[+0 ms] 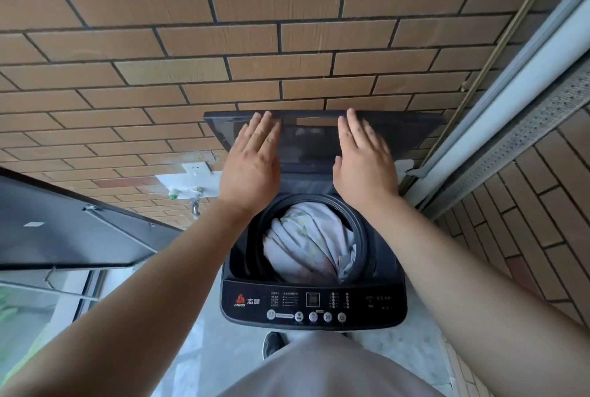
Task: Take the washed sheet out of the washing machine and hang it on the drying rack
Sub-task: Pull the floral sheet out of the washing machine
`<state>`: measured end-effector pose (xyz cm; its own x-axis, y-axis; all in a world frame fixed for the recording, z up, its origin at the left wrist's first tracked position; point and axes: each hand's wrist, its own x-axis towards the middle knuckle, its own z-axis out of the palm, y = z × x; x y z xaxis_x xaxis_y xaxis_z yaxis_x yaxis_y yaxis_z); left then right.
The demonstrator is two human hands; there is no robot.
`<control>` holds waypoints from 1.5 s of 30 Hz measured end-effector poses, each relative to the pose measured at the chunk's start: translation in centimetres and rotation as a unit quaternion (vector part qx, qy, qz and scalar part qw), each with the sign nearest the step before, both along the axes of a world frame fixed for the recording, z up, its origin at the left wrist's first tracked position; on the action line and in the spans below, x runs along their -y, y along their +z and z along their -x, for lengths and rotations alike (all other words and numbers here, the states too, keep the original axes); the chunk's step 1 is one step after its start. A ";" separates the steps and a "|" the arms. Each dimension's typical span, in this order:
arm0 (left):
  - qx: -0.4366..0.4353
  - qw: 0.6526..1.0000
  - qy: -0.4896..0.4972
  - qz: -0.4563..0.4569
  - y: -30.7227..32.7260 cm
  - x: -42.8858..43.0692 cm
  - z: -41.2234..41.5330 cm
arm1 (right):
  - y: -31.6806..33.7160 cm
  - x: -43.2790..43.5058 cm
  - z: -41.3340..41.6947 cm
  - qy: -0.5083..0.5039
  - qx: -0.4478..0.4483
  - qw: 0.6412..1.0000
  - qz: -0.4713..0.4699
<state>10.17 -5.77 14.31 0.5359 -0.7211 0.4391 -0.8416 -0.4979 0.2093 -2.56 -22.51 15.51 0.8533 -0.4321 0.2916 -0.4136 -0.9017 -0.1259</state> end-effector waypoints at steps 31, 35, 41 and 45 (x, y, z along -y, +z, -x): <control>-0.214 0.938 0.010 -0.271 -7.6 -3.8 4.1 | -3.1 3.5 -2.7 0.116 -0.056 0.992 0.002; -0.226 0.933 0.020 -0.278 -8.0 -3.8 4.1 | -4.8 2.5 -0.9 0.109 -0.077 0.991 -0.024; -0.276 0.909 0.025 -0.310 -10.9 -3.5 4.9 | -9.3 0.7 2.6 0.106 -0.269 0.950 -0.119; -0.322 0.880 0.018 -0.350 -14.7 -4.1 6.4 | -13.6 -0.7 6.2 0.079 -0.387 0.907 -0.145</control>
